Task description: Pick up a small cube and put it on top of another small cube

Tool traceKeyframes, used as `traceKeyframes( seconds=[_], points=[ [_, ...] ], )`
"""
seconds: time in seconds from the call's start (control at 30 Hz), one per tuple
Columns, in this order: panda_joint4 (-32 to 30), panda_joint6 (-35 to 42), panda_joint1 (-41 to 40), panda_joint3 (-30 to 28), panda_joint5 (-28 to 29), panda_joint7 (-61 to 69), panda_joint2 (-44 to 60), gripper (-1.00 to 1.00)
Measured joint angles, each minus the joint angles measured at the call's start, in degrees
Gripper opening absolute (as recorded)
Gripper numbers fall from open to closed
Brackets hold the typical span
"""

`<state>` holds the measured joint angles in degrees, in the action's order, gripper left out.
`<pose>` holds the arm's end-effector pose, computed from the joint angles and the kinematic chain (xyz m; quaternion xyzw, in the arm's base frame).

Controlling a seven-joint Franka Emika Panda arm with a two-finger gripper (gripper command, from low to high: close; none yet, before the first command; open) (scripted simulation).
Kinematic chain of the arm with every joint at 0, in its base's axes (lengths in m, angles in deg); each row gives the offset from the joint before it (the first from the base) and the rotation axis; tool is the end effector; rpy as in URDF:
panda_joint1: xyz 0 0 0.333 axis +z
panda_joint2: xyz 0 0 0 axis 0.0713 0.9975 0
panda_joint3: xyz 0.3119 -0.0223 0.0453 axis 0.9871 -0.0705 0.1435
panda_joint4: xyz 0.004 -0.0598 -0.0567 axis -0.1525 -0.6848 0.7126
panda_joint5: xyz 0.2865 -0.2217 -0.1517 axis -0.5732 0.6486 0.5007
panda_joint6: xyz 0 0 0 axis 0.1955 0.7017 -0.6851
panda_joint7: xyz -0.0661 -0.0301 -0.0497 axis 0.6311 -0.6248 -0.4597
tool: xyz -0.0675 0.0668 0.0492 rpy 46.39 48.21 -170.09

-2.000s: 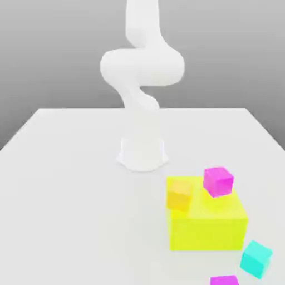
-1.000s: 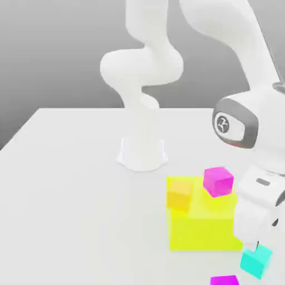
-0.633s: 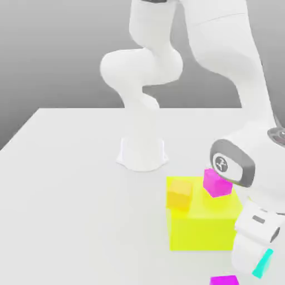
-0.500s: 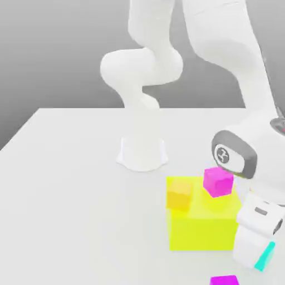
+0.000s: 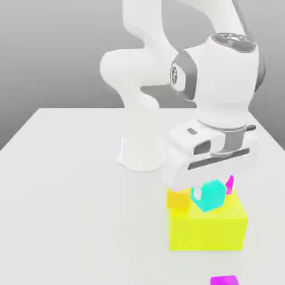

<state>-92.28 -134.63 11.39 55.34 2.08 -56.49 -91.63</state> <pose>0.4074 0.1197 0.3096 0.9794 -0.2014 -0.0034 0.0110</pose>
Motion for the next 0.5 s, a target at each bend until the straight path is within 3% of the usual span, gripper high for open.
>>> traceKeyframes(
  seconds=[0.23,0.37,0.4,0.5],
  points=[
    [-7.9,4.5,-1.3,-1.0,-3.7,-5.3,-13.2,-1.0],
    [-10.7,-3.4,-1.9,-0.3,-3.7,-6.1,-8.2,-1.0],
    [-11.4,-5.8,-2.0,-0.2,-3.6,-6.3,-6.5,1.0],
    [-11.4,-5.8,-2.0,-0.2,-3.6,-6.3,-6.5,1.0]
  ],
)
